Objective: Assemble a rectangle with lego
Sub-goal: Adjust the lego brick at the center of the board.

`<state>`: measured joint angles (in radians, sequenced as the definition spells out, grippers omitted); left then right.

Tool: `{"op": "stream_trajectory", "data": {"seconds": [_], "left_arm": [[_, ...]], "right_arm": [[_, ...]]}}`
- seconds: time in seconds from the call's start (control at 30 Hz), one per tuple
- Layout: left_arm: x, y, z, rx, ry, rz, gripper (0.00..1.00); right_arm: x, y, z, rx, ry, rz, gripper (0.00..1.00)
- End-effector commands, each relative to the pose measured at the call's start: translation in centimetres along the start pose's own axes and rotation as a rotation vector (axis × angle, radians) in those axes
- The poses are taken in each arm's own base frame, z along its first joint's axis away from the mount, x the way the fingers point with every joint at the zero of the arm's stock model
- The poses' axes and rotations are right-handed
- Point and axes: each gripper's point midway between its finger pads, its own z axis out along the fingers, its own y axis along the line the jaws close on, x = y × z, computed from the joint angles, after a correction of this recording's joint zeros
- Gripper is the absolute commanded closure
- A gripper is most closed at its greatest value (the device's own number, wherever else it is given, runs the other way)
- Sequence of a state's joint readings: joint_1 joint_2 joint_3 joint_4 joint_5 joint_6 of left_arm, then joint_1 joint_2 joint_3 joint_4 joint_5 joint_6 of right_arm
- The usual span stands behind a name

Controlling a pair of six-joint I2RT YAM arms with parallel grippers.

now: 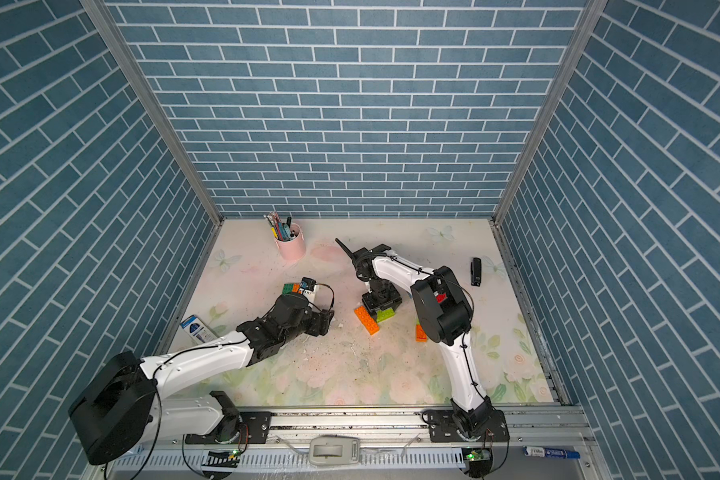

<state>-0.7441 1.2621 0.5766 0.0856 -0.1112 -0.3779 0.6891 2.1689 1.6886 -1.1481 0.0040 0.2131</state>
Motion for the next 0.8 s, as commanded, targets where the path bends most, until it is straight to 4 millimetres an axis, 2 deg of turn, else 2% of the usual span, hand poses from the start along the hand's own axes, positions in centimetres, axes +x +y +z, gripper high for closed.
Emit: {"op": "stream_trajectory", "data": {"seconds": [0.0,0.23,0.3,0.4,0.6,0.7,0.77], "left_arm": [[0.1,0.1,-0.3,-0.001,-0.008,0.000,0.19],[0.1,0.2,-0.3,-0.003,-0.012,0.000,0.19],[0.1,0.2,-0.3,-0.003,-0.011,0.002,0.19],[0.1,0.2,-0.4,-0.005,-0.013,0.002,0.19],[0.0,0.3,-0.5,-0.007,-0.015,0.005,0.19],[-0.2,0.2,-0.4,-0.005,-0.019,0.007,0.18],[-0.2,0.0,-0.3,-0.002,-0.018,0.008,0.18]], "right_arm": [[0.4,0.3,0.2,-0.002,0.031,0.005,1.00],[0.3,0.3,0.1,-0.003,0.029,0.001,1.00],[0.4,0.3,1.0,0.000,0.055,0.001,1.00],[0.5,0.1,0.9,0.011,0.058,-0.003,1.00],[1.1,-1.6,-1.0,0.004,0.009,-0.001,1.00],[1.9,-2.0,-0.1,0.007,0.048,-0.036,1.00],[1.7,-2.0,0.4,0.000,0.039,-0.040,1.00]]}}
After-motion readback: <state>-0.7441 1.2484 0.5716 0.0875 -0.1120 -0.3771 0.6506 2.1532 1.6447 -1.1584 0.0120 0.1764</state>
